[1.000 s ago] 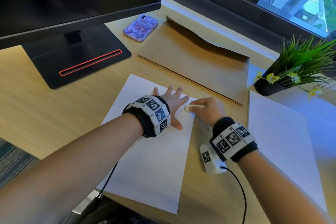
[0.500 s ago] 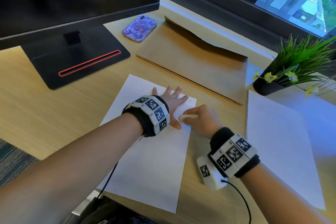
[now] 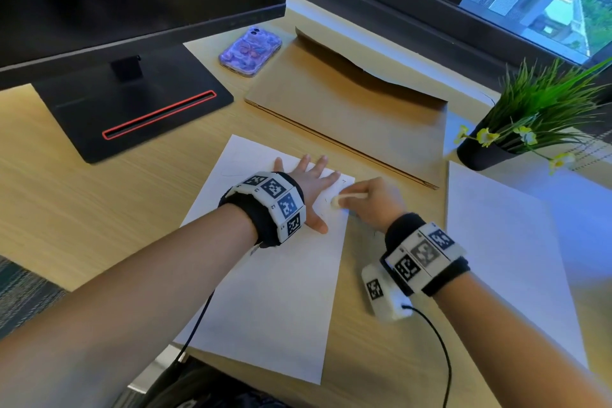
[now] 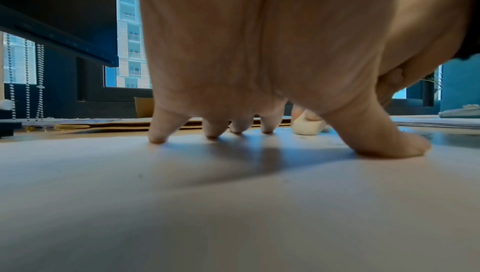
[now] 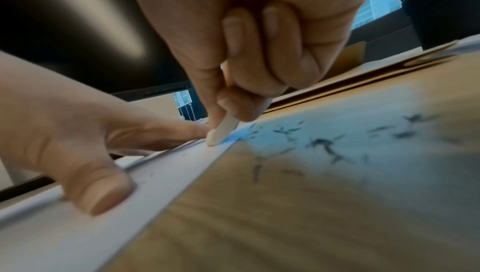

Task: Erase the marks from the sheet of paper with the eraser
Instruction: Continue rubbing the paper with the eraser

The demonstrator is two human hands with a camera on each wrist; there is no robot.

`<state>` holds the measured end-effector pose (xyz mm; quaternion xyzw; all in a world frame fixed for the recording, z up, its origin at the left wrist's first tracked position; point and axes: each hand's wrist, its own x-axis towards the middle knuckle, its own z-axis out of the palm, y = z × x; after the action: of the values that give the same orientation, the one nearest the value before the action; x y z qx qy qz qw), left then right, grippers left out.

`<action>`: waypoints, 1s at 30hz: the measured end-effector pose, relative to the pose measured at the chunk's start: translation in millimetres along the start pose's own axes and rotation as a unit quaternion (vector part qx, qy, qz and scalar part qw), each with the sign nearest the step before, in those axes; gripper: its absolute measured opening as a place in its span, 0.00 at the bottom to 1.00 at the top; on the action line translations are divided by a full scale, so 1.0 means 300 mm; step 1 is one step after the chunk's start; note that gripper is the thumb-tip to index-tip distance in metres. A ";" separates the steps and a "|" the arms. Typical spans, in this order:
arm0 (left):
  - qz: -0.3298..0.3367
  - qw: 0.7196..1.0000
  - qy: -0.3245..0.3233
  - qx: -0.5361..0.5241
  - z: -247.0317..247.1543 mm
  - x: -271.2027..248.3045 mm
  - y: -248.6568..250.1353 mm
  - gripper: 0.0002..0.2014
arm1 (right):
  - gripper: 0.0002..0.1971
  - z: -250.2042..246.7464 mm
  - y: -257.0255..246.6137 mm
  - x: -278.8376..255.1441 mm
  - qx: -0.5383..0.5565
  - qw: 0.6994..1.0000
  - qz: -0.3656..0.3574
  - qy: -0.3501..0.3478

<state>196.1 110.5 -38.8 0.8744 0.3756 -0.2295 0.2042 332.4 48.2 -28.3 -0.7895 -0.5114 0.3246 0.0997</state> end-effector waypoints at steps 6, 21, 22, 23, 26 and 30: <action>0.003 1.000 -0.004 -0.001 0.001 0.000 -0.003 0.55 | 0.15 0.034 0.013 -0.071 -0.041 0.998 -0.037 -0.020; 0.004 1.000 -0.002 -0.010 0.005 0.006 -0.007 0.55 | 0.14 -0.012 -0.008 -0.034 0.019 0.999 0.007 -0.032; 0.004 1.000 -0.002 -0.011 0.006 0.008 -0.007 0.55 | 0.14 -0.022 -0.013 -0.011 0.033 0.999 0.019 -0.002; 0.003 1.000 -0.002 -0.012 0.009 0.009 -0.007 0.55 | 0.14 -0.025 -0.019 0.003 0.040 0.999 0.028 0.021; 0.007 1.000 -0.003 -0.014 0.009 0.006 -0.008 0.55 | 0.14 0.003 -0.024 -0.018 0.004 1.000 0.007 -0.010; 0.016 1.000 -0.010 -0.013 0.009 0.011 -0.013 0.56 | 0.11 0.020 -0.017 -0.047 0.004 0.998 -0.018 -0.062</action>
<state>194.4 113.4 -43.4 0.8751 0.3624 -0.2299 0.2234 321.1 37.1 -24.6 -0.7581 -0.5294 0.3732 0.0761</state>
